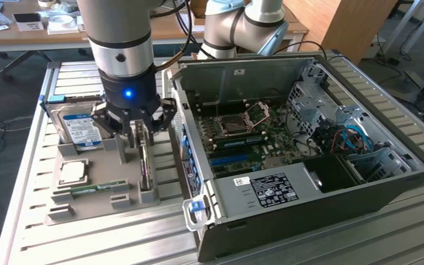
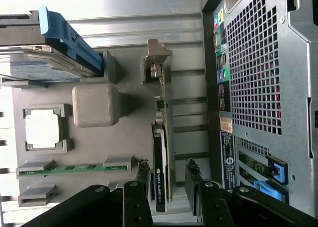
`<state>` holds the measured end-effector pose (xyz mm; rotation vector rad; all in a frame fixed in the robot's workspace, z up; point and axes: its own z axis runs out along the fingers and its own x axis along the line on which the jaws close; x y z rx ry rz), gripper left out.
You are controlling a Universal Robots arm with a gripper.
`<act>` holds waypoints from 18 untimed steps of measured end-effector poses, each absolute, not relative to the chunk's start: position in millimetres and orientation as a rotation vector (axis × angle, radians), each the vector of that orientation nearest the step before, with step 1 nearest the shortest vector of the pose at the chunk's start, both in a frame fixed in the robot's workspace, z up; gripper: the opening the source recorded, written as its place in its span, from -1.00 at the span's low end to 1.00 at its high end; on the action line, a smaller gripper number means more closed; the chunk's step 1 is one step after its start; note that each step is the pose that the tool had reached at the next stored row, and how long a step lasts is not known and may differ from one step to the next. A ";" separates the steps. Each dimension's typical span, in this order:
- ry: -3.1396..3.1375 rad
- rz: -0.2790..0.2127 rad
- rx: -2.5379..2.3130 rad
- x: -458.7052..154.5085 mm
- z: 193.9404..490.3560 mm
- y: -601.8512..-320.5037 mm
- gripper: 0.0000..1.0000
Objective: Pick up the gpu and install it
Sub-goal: 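Pick up the gpu and move the gpu toward the slot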
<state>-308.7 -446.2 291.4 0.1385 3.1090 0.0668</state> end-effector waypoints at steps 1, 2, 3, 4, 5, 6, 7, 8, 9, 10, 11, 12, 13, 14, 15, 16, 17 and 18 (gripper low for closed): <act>3.109 0.067 0.138 -308.7 291.4 -446.1 -0.14; 3.109 0.067 0.138 -308.6 290.5 -446.1 -0.14; 3.109 0.067 0.138 -308.7 288.8 -446.1 -0.14; 3.109 0.067 0.138 -308.7 286.9 -446.1 -0.14; 3.109 0.067 0.138 -308.6 285.2 -446.1 -0.14; 3.109 0.067 0.138 -308.6 283.3 -446.1 -0.14; 3.109 0.067 0.139 -308.6 281.6 -446.1 -0.14; 3.109 0.067 0.138 -308.6 279.8 -446.1 -0.14; 3.109 0.067 0.138 -308.6 278.0 -446.1 -0.14; 3.109 0.067 0.138 -308.6 276.2 -446.1 -0.14; 3.109 0.067 0.139 -308.6 274.4 -446.1 -0.14; 3.109 0.067 0.138 -308.7 272.4 -446.1 -0.14; 3.109 0.067 0.138 -308.7 270.6 -446.1 -0.14; 3.109 0.067 0.138 -308.7 268.8 -446.2 -0.14; 3.109 0.067 0.138 -308.7 267.1 -446.1 -0.14; 3.109 0.067 0.138 -308.7 265.3 -446.1 -0.14; 3.109 0.067 0.138 -308.7 263.5 -446.1 -0.14; 3.109 0.067 0.139 -308.7 262.2 -446.1 -0.14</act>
